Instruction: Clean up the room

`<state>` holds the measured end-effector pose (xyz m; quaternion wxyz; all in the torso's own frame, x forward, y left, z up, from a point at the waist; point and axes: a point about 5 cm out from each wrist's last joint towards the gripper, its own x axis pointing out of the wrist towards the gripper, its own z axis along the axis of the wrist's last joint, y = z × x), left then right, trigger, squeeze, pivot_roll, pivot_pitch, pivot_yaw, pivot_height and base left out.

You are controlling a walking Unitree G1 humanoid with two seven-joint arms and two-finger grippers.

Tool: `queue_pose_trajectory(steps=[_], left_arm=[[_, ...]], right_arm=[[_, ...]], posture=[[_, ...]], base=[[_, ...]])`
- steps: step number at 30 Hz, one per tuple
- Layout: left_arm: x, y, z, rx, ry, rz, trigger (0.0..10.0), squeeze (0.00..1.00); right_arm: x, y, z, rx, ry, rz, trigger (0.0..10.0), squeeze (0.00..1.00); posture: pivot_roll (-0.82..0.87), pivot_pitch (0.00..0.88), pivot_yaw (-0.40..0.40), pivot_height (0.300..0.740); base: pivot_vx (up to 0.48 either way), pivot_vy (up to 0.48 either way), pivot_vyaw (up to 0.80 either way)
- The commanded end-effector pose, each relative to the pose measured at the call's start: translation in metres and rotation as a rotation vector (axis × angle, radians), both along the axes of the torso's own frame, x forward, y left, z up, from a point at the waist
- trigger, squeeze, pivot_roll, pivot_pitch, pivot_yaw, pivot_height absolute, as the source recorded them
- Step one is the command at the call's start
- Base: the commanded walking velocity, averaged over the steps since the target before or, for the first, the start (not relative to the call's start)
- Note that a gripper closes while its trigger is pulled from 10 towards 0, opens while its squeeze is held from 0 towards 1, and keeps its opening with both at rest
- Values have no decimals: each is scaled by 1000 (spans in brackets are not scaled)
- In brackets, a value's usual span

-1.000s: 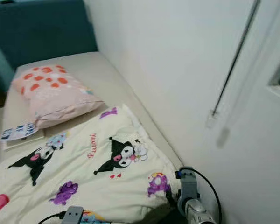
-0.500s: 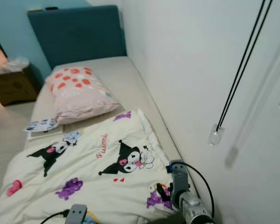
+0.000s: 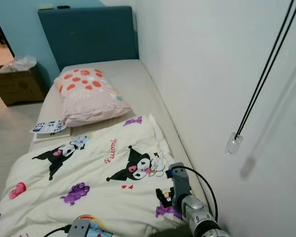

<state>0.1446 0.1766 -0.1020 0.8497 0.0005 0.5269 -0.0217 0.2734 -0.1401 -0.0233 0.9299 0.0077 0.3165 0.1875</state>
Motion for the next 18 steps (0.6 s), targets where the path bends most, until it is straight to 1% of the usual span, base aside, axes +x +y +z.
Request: queue_pose_trajectory(steps=[1, 4, 6, 8, 12, 13, 17, 18], left_arm=[[-4, 1, -2, 2, 15, 15, 10000, 0], [-6, 1, -2, 8, 19, 23, 10000, 0], [-6, 1, -2, 16, 25, 30, 10000, 0], [-6, 1, -2, 16, 26, 29, 10000, 0], [-6, 1, -2, 18, 26, 29, 10000, 0], [-6, 1, -2, 20, 28, 29, 10000, 0], [-7, 1, -3, 21, 34, 28, 10000, 0], [-8, 1, -3, 22, 43, 29, 10000, 0]], right_arm=[[0, 0, 0, -19, -4, 27, 10000, 0], [-1, 1, -1, -27, -3, 40, 10000, 0], [-3, 3, -2, -55, -6, 86, 10000, 0], [-4, 5, -2, -64, -7, 106, 10000, 0], [-4, 8, -2, -67, -9, 125, 10000, 0], [-4, 14, -1, -44, -13, 140, 10000, 0], [-1, 18, 1, -10, -18, 137, 10000, 0], [0, 18, 2, -1, -20, 135, 10000, 0]], posture=[[-157, 0, -14, 740], [-159, 0, -13, 740], [-162, 0, -10, 740], [-162, 0, -10, 740], [-161, 0, -10, 740], [-157, 0, -11, 740], [-156, 0, -12, 740], [-152, 0, -13, 740]], base=[[0, 0, 0], [0, 0, 0], [0, 0, 0], [0, 0, 0], [0, 0, 0], [0, 0, 0], [0, 0, 0], [-416, 0, 0]])
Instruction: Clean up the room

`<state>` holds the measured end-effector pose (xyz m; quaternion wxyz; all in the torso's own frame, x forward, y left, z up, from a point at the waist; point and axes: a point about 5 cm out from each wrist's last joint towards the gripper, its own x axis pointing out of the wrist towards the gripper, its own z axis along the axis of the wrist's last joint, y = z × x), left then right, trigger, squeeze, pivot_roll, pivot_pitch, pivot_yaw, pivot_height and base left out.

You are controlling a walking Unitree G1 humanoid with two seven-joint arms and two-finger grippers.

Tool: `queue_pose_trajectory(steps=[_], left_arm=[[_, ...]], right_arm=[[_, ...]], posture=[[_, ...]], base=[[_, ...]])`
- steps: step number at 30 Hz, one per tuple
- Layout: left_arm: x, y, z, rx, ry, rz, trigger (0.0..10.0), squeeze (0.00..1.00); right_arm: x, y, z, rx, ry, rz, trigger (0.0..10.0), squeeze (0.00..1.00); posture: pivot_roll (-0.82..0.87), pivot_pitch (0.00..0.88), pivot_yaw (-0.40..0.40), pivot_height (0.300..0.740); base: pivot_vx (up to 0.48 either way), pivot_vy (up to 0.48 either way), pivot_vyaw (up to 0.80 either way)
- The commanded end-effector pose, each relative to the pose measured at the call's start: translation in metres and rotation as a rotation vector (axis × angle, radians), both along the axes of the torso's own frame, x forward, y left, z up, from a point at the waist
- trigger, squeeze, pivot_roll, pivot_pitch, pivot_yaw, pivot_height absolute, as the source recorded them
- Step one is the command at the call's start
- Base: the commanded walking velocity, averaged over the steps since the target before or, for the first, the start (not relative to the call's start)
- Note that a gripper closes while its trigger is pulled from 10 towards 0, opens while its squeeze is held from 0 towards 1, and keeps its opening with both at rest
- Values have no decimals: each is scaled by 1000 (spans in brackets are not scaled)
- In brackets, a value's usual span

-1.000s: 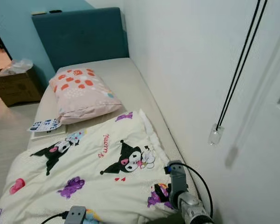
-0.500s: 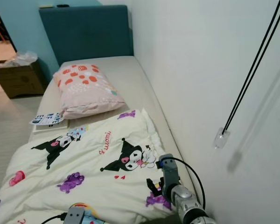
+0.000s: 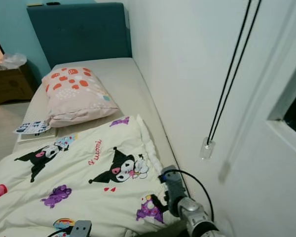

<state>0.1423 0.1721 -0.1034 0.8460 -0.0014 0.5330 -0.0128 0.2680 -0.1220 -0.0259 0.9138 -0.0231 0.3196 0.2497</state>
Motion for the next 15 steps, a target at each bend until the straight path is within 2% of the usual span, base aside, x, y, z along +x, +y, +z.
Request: queue_pose_trajectory(steps=[1, 7, 9, 15], left_arm=[[-6, 6, -2, 15, 29, 12, 10000, 0], [-10, 7, -3, 24, 40, 14, 10000, 0], [-10, 8, -3, 24, 39, 16, 10000, 0], [-10, 10, -3, 30, 37, 25, 10000, 0]], right_arm=[[5, 0, 5, 19, -23, -6, 10000, 0], [7, 2, 7, 20, -31, -1, 10000, 0], [7, 3, 7, 20, -31, 0, 10000, 0], [6, 6, 6, 20, -26, 9, 10000, 0]], posture=[[-152, 0, -13, 740], [-144, 0, -15, 740], [-140, 0, -16, 740], [-138, 0, -16, 740]], base=[[-416, 0, 0], [-469, 0, 0], [-251, 0, 0], [0, 0, 0]])
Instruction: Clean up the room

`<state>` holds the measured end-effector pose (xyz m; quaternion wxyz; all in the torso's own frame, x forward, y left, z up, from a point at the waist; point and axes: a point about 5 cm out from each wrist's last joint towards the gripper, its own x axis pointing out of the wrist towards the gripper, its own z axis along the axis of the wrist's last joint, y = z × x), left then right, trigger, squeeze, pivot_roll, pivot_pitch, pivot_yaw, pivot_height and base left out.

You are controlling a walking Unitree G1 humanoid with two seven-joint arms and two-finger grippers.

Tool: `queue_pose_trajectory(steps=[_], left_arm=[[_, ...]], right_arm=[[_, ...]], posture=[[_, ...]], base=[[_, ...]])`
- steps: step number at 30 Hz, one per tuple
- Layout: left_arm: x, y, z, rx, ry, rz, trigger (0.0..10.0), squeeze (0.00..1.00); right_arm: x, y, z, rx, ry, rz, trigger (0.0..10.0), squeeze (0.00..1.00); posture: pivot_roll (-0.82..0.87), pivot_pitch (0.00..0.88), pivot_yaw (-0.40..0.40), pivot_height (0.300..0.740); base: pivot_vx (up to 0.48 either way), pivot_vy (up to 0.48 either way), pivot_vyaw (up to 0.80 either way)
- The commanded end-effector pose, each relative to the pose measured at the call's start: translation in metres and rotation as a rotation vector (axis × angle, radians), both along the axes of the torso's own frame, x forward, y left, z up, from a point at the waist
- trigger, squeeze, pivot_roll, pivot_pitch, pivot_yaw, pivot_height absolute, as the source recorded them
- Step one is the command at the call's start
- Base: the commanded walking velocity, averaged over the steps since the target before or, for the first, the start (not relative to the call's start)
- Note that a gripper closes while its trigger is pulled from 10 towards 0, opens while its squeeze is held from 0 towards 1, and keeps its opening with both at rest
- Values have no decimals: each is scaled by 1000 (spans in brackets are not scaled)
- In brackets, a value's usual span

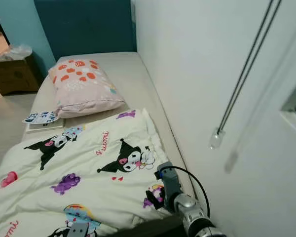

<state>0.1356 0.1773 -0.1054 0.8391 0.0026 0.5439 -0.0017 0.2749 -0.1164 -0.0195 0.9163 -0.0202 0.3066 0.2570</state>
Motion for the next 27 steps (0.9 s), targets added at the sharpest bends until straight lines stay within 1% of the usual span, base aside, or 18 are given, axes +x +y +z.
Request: queue_pose_trajectory(steps=[1, 8, 9, 12, 14, 17, 27], left_arm=[[-3, 5, -1, 14, 12, 10, 10000, 0], [-1, 5, 0, 17, 10, 3, 10000, 0], [-1, 5, 0, 18, 9, 1, 10000, 0], [0, 5, 0, 19, 9, -3, 10000, 0], [0, 5, 0, 19, 8, -5, 10000, 0], [0, 5, 1, 19, 7, -7, 10000, 0], [0, 4, 0, 19, 8, -7, 10000, 0]], right_arm=[[-2, 1, -1, 4, -1, 0, 10000, 0], [-3, -1, -2, 1, 1, 2, 10000, 0], [-2, -2, -1, 19, -8, 0, 10000, 0], [-2, -4, 0, 34, -26, -3, 10000, 0], [-3, -5, 0, 12, -28, 7, 10000, 0], [-4, -5, -1, 4, -25, 11, 10000, 0], [-2, -5, 1, 16, -37, 11, 10000, 0]], posture=[[-138, 0, -16, 740], [-141, 0, -12, 740], [-143, 0, -10, 740], [-143, 0, -9, 740], [-145, 0, -8, 740], [-145, 0, -7, 740], [-144, 0, -6, 740]], base=[[0, 0, 0], [0, 0, 0], [0, 0, 0], [0, 0, 613], [0, 0, 800], [0, 0, 800], [0, 0, 800]])
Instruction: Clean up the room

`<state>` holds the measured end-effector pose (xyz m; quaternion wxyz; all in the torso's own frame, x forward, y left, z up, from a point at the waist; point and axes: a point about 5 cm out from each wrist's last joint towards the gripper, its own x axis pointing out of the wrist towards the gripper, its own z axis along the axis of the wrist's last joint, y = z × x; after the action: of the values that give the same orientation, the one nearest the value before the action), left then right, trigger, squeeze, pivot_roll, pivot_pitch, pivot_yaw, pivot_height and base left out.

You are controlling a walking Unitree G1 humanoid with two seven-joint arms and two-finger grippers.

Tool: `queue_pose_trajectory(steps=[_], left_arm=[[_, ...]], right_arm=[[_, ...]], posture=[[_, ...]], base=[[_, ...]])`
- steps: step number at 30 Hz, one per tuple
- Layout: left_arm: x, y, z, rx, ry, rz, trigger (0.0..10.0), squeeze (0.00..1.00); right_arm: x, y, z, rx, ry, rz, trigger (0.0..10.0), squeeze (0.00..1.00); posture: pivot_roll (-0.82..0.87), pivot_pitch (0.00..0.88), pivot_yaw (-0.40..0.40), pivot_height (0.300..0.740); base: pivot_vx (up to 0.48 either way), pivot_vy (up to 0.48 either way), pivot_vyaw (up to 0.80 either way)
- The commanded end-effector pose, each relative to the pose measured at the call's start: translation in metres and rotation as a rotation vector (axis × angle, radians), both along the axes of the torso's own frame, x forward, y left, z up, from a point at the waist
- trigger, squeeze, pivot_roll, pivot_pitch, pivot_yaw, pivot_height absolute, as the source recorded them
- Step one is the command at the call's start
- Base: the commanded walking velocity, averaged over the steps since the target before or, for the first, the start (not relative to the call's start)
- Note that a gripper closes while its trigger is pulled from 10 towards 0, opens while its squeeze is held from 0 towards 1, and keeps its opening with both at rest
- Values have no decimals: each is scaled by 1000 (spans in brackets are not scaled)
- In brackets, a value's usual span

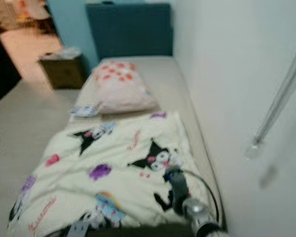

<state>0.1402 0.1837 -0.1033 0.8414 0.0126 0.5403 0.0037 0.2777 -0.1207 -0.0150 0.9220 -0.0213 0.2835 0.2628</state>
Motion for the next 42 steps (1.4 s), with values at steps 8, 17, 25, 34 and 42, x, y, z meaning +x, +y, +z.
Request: queue_pose_trajectory(steps=[8, 17, 25, 34, 42], left_arm=[[-3, -3, -1, -12, 10, 0, 10000, 0], [0, -1, 0, -6, -6, -16, 10000, 0], [1, 3, 1, 5, -8, 8, 10000, 0], [2, 2, 1, -1, -8, 11, 10000, 0], [8, 4, 3, -10, -37, 30, 10000, 0]], right_arm=[[3, -4, 2, -7, -15, -42, 10000, 0], [10, -21, 4, -62, -8, -165, 10000, 0], [12, -22, 6, -64, -18, -177, 10000, 0], [19, -30, 11, -83, -17, -233, 10000, 0], [37, -43, 29, -78, -76, -300, 10000, 0]], posture=[[-143, 0, -11, 740], [-148, 0, -9, 740], [-152, 0, -6, 740], [-144, 0, -5, 735], [-131, 0, -7, 705]], base=[[0, 0, 800], [0, -53, 89], [0, -270, 0], [0, 0, 0], [0, 0, 0]])
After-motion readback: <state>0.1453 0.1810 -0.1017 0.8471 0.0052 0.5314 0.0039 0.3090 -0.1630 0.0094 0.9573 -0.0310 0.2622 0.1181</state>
